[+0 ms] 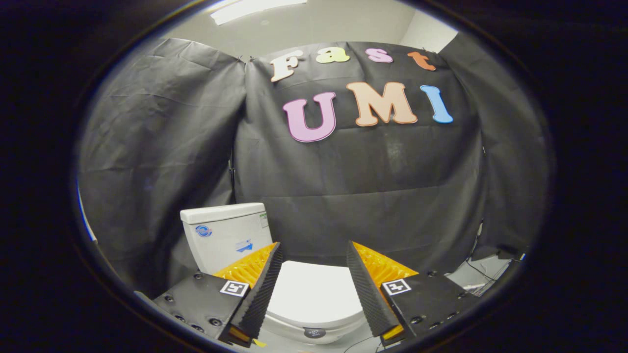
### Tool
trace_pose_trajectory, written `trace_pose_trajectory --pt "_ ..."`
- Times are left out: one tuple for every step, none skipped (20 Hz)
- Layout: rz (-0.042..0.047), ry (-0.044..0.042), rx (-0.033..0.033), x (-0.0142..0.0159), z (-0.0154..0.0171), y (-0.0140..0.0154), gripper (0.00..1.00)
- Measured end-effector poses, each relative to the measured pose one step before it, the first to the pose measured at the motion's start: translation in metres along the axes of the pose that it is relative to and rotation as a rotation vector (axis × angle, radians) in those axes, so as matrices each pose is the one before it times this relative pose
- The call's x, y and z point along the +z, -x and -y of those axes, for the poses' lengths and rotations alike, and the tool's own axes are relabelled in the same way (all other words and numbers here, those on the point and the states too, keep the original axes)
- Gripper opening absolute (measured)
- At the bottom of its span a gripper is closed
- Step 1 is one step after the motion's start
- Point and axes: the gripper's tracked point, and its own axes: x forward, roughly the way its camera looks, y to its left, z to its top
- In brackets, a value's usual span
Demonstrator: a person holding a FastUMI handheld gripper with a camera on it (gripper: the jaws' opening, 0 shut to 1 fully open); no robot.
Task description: Open the toilet lid.
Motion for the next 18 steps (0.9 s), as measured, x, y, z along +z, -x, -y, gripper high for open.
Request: trace_pose_trajectory --pt "0.00038 -0.00199 -0.0001 -0.00105 -0.00025 0.00073 0.83" --pt "0.00015 -0.0028 -0.00018 -0.00005 0.00046 -0.00025 0.83" --pt "0.00103 -0.00278 -0.00207 -0.00061 0.00037 0.00037 0.83" --pt "0.00123 -0.00306 -0.00177 0.0001 0.00009 -0.00011 0.83" --pt "0.0024 -0.00268 -0.00019 0.00004 0.00003 0.00008 0.83" --pt "0.00068 -0.00176 -0.00067 0.00027 0.00003 -0.00039 0.83" --pt "0.00043 -0.00037 -0.00107 -0.00016 0.00005 0.00023 0.83" --pt "0.00236 0.00053 -0.00032 0.00082 -0.00002 0.00015 0.83" --pt "0.00337 0.00087 -0.00121 0.00022 0.00023 0.0002 0.83" --pt "0.00183 -0.00069 -0.00206 0.00081 0.00033 -0.0002 0.82" --pt "0.00157 -0.00111 -0.00102 -0.00018 0.00061 0.0002 0.82" --pt "0.00152 -0.00272 -0.00256 0.00049 0.00091 0.0002 0.82" --pt "0.00246 -0.00305 -0.00051 -0.00052 0.00023 0.0005 0.82" --pt "0.00268 -0.00265 -0.00046 0.00063 -0.00014 -0.00024 0.82" --pt "0.0013 -0.00078 -0.00056 0.0002 -0.00009 0.00065 0.82" --pt "0.00078 0.00065 -0.00175 0.0005 0.00034 -0.00065 0.82" --pt "0.0016 -0.00015 0.00026 0.00011 0.00031 -0.00028 0.82" --pt "0.0021 -0.00058 -0.00187 0.00119 0.00046 0.00046 0.82"
